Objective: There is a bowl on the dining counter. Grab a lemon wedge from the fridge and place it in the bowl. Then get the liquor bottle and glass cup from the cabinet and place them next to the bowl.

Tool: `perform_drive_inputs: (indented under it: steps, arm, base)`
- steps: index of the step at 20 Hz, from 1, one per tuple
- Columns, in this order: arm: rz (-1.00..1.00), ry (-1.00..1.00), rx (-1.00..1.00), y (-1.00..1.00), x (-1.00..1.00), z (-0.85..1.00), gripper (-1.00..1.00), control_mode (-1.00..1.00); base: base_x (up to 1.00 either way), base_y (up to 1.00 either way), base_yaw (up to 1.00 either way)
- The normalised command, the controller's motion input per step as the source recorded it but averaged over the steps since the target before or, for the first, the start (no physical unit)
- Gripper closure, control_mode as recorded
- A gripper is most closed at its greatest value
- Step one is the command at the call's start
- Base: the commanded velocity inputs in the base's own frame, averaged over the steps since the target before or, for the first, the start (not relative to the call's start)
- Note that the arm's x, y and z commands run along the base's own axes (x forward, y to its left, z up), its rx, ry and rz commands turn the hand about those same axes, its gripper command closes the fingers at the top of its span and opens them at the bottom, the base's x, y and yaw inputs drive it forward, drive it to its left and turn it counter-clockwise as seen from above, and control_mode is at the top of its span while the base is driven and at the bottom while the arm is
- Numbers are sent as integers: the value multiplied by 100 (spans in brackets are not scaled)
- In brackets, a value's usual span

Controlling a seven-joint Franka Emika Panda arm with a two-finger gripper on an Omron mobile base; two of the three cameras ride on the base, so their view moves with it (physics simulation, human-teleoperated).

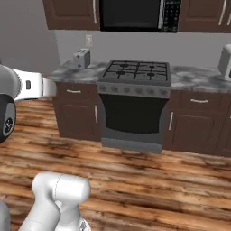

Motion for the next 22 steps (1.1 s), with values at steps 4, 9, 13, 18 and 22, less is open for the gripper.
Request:
perform_drive_inputs:
  steps: [4, 9, 13, 18, 22]
  arm:
    - [0, 0, 0, 0, 0, 0, 100, 100]
    - [0, 0, 0, 0, 0, 0, 100, 100]
    - [0, 0, 0, 0, 0, 0, 100, 100]
    - [0, 0, 0, 0, 0, 0, 100, 100]
    - [0, 0, 0, 0, 0, 0, 100, 100]
  base:
    - [-57, 6, 52]
    - [-43, 22, 53]
    - [-37, 35, 53]
    - [-23, 40, 56]
    - [4, 25, 56]
